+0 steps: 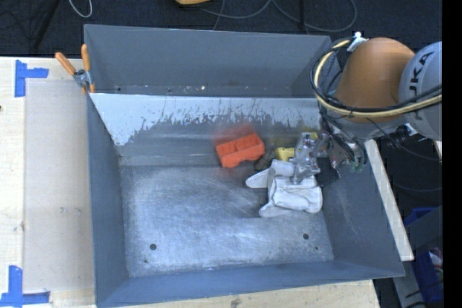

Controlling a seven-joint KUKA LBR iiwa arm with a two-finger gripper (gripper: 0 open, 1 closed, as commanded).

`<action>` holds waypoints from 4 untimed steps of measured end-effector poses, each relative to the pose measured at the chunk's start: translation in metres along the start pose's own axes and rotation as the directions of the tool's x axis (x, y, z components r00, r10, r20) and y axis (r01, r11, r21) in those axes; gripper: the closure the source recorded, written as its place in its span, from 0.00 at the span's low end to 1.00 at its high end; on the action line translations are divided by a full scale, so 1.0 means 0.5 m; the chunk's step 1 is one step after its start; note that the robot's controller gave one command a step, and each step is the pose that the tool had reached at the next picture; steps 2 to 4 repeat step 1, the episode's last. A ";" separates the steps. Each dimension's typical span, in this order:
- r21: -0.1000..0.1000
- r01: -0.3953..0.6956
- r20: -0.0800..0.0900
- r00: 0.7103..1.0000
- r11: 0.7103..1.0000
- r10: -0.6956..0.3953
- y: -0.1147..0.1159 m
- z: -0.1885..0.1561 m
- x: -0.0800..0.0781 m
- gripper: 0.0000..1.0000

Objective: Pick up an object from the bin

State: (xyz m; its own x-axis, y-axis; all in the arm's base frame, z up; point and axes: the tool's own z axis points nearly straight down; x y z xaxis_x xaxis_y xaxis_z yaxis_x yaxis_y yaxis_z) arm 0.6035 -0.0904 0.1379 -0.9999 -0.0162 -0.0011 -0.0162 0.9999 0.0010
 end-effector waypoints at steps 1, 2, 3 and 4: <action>0.001 0.000 0.003 1.000 1.000 0.000 0.000 -0.010 -0.001 1.00; 0.001 0.000 0.003 1.000 1.000 0.000 0.000 -0.010 -0.001 1.00; 0.001 0.000 0.003 1.000 1.000 0.000 0.000 -0.010 -0.001 1.00; 0.001 0.000 0.003 1.000 1.000 0.000 0.000 -0.010 -0.001 1.00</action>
Offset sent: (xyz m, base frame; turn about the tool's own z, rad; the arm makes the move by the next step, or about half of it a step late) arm 0.0000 -0.0001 0.0562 0.0000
